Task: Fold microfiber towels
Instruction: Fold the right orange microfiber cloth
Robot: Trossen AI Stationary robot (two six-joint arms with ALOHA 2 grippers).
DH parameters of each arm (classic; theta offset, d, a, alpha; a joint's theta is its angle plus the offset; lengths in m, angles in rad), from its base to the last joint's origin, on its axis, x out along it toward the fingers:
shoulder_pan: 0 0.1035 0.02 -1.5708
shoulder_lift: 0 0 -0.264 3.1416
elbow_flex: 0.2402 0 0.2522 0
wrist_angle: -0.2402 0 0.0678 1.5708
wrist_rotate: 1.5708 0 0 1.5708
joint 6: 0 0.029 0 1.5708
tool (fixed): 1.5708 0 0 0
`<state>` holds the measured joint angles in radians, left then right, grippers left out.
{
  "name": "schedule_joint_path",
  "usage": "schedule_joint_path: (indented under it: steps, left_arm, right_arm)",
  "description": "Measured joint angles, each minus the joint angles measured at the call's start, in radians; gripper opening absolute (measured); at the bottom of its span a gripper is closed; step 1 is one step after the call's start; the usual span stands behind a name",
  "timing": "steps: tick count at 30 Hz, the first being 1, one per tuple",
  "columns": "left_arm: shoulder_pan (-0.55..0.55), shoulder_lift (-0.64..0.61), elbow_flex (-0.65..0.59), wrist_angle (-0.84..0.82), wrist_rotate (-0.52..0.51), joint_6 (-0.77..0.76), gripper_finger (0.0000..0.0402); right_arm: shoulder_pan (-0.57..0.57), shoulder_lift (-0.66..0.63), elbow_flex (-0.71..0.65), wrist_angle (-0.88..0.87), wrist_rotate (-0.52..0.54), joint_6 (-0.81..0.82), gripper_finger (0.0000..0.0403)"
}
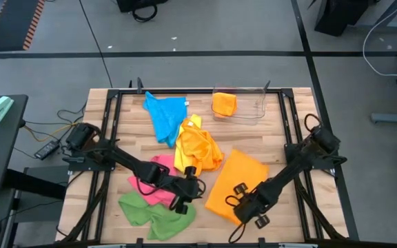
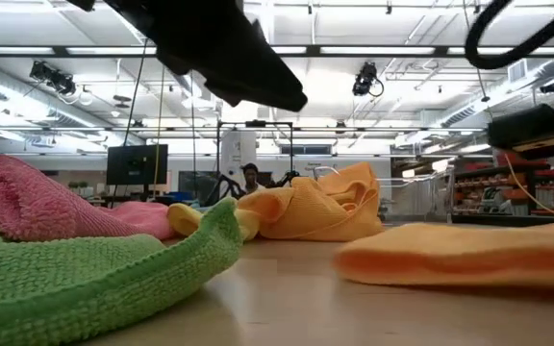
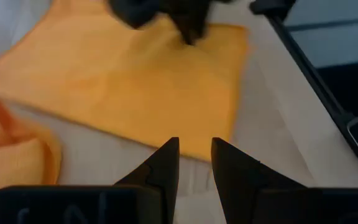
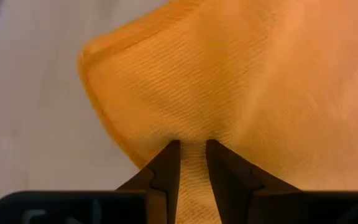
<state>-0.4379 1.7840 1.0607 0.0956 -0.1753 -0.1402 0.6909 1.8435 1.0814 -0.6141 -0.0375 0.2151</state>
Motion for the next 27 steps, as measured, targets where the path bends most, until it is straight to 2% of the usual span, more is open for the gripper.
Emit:
schedule_joint_path:
  steps: [5, 9, 12, 21, 27]
  left_arm:
    - [-0.034, 0.0, 0.0, 0.005, 0.001, 0.091, 0.0109]
    - [-0.041, 0.0, 0.0, 0.006, 0.001, 0.1, 0.012]
    - [-0.04, 0.0, 0.0, 0.006, 0.0, 0.1, 0.0126]
    - [-0.04, 0.0, 0.0, 0.004, 0.0, 0.134, 0.0122]
    - [-0.034, 0.0, 0.0, 0.004, 0.0, 0.134, 0.0126]
  right_arm:
    - [0.042, -0.12, 0.005, 0.057, 0.155, 0.091, 0.009]
    - [0.098, -0.128, 0.002, 0.169, 0.265, 0.123, 0.0094]
    - [0.126, -0.092, 0.006, 0.256, 0.279, 0.173, 0.0109]
    - [0.23, 0.006, 0.003, 0.275, 0.324, 0.286, 0.0174]
    - [0.257, 0.078, 0.005, 0.269, 0.397, 0.298, 0.0181]
